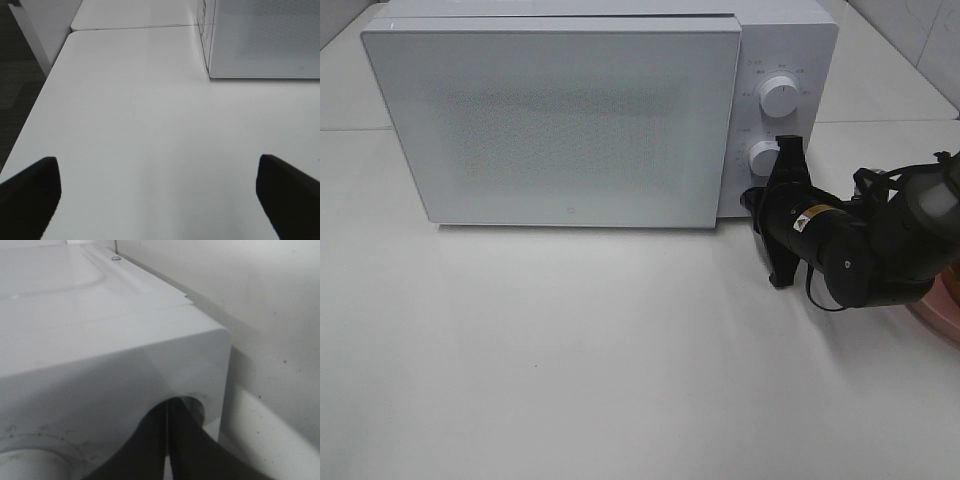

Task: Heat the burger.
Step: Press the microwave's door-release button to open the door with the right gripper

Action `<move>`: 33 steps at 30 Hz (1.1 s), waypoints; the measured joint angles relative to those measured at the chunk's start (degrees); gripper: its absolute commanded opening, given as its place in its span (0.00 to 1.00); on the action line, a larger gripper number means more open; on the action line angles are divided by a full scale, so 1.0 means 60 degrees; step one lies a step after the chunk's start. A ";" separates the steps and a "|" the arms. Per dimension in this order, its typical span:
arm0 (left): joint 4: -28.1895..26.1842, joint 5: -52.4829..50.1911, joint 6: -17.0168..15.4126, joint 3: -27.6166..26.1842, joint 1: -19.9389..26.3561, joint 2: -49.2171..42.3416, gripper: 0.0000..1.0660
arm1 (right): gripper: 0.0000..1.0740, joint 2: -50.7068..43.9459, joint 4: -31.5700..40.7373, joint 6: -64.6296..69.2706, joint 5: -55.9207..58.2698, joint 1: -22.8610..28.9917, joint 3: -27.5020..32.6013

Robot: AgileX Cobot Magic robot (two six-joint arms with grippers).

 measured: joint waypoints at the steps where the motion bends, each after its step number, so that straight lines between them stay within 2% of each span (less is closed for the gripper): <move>1: 0.0000 0.0000 0.0000 0.0000 0.0000 0.0000 0.94 | 0.01 0.0000 0.0000 0.0000 0.0000 0.0000 0.0000; 25: 0.0000 0.0000 0.0000 0.0000 0.0000 0.0000 0.94 | 0.00 -0.0134 0.0344 -0.0191 0.0516 0.0067 -0.0057; 33: 0.0000 0.0000 0.0000 0.0000 0.0000 0.0000 0.94 | 0.00 -0.0516 -0.0220 0.0172 0.0879 -0.0038 0.0267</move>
